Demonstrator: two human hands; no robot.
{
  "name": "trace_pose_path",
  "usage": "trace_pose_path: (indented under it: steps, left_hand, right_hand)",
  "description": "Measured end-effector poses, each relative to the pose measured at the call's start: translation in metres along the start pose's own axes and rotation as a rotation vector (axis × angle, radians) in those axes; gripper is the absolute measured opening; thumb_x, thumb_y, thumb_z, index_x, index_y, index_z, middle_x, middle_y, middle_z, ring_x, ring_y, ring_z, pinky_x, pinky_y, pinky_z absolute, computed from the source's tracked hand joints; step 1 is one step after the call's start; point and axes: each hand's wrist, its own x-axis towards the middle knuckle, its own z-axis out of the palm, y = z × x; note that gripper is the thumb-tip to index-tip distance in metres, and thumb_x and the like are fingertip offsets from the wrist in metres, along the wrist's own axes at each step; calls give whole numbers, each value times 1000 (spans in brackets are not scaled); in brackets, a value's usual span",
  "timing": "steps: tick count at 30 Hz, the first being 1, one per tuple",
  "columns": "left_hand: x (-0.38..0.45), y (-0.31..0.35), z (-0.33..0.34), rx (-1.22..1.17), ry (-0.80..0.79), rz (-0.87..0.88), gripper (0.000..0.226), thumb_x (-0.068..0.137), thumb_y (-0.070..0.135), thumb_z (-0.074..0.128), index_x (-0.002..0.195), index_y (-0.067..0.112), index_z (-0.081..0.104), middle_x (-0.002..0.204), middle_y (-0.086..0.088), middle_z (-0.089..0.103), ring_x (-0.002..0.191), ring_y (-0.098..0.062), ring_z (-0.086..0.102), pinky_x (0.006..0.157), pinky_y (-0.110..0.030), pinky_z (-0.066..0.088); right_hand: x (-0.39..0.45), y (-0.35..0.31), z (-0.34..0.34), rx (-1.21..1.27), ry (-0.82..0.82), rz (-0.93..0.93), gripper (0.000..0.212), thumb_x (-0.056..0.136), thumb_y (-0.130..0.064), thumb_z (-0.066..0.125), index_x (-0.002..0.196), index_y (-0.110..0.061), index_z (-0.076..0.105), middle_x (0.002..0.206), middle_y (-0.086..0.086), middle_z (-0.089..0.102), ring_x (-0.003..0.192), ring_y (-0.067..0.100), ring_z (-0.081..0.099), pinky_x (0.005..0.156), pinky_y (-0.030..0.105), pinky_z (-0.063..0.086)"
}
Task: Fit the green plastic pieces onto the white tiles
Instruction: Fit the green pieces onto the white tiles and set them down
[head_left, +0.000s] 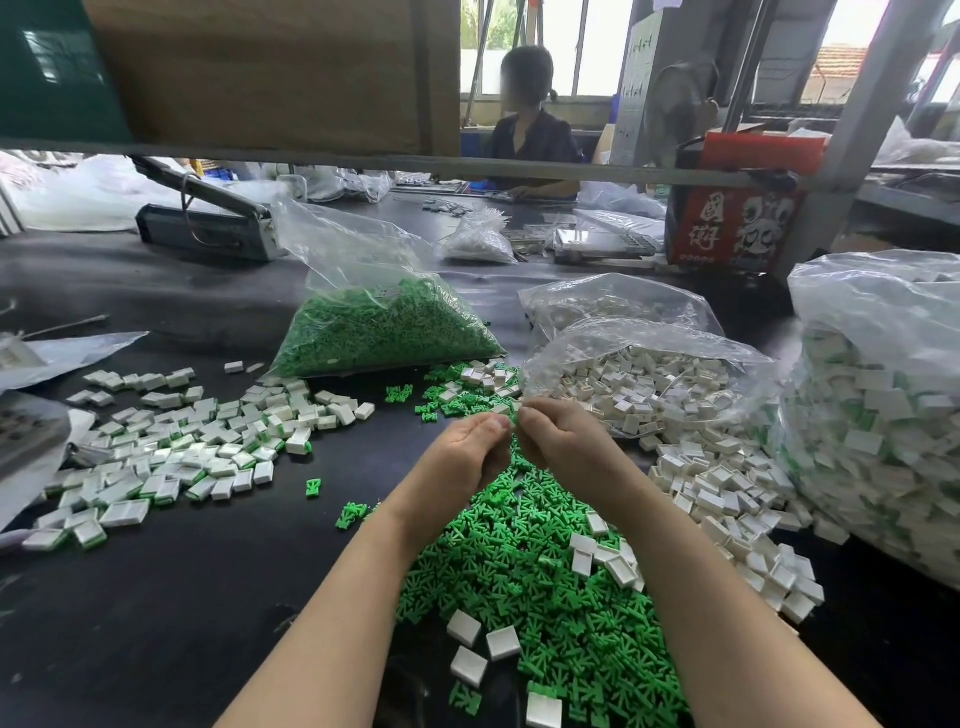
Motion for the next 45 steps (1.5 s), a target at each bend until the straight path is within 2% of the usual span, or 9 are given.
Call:
trace_pose_path:
  steps: [8, 16, 19, 24, 30, 34, 37, 40, 45]
  left_hand:
    - [1, -2, 3, -12, 12, 8, 33, 106, 18, 33, 75, 19, 46, 64, 7, 33, 55, -4, 28, 48, -16, 28]
    - [1, -3, 3, -23, -15, -4, 43, 106, 16, 34, 69, 27, 53, 61, 12, 37, 53, -1, 31, 48, -15, 31]
    - [0, -3, 2, -11, -25, -14, 43, 106, 17, 34, 68, 27, 52, 60, 12, 38, 53, -2, 31, 48, -14, 31]
    - [-3, -3, -4, -11, -89, -30, 49, 106, 15, 34, 65, 27, 58, 57, 16, 41, 50, 1, 34, 48, -9, 32]
    - [-2, -5, -7, 103, -134, -56, 24, 103, 27, 39, 94, 8, 50, 60, 14, 36, 53, -4, 29, 49, -15, 29]
    - [-1, -3, -7, 103, -110, -45, 23, 106, 23, 37, 93, 8, 50, 60, 12, 35, 54, -5, 28, 48, -16, 28]
    - [0, -1, -3, 75, -40, -25, 29, 106, 20, 35, 80, 13, 46, 61, 9, 34, 53, -5, 28, 49, -16, 28]
    - [1, 0, -1, 51, 20, -4, 32, 106, 19, 34, 76, 16, 44, 59, 12, 36, 51, -2, 29, 48, -13, 29]
    - [-1, 3, 4, 60, 16, 38, 33, 107, 12, 30, 80, 17, 48, 52, 23, 57, 51, 10, 52, 52, -3, 39]
  right_hand:
    - [0, -1, 1, 26, 28, -14, 32, 100, -13, 46, 68, -14, 47, 58, -1, 42, 53, 12, 34, 58, 36, 28]
    - [-4, -3, -6, 110, -78, -9, 24, 102, -10, 44, 81, -2, 51, 60, -1, 40, 54, 10, 33, 54, 26, 28]
    - [-5, -3, -5, 117, -102, -4, 23, 103, -10, 43, 82, -3, 51, 62, 0, 39, 57, 11, 35, 57, 29, 29]
    - [-8, -5, -9, 97, -187, 13, 21, 103, -10, 43, 85, -3, 51, 64, -1, 39, 56, 6, 36, 55, 20, 32]
    - [-10, -6, -11, 115, -263, 48, 20, 102, -9, 44, 84, -5, 51, 65, -2, 37, 53, 1, 36, 52, 16, 31]
    - [-10, -8, -10, 84, -261, 58, 21, 103, -12, 44, 84, -5, 51, 64, -3, 39, 51, 1, 37, 51, 17, 32]
    - [-8, -12, -5, -83, -163, 7, 26, 104, -17, 43, 87, 1, 53, 64, -2, 44, 54, 6, 38, 56, 31, 35]
    - [-8, -18, -2, -372, -102, -115, 21, 101, -19, 41, 85, -7, 50, 72, 6, 54, 64, 18, 45, 65, 43, 41]
    - [-8, -18, 6, -669, -68, -131, 7, 93, -23, 41, 91, -17, 41, 78, 4, 53, 72, 29, 51, 62, 38, 38]
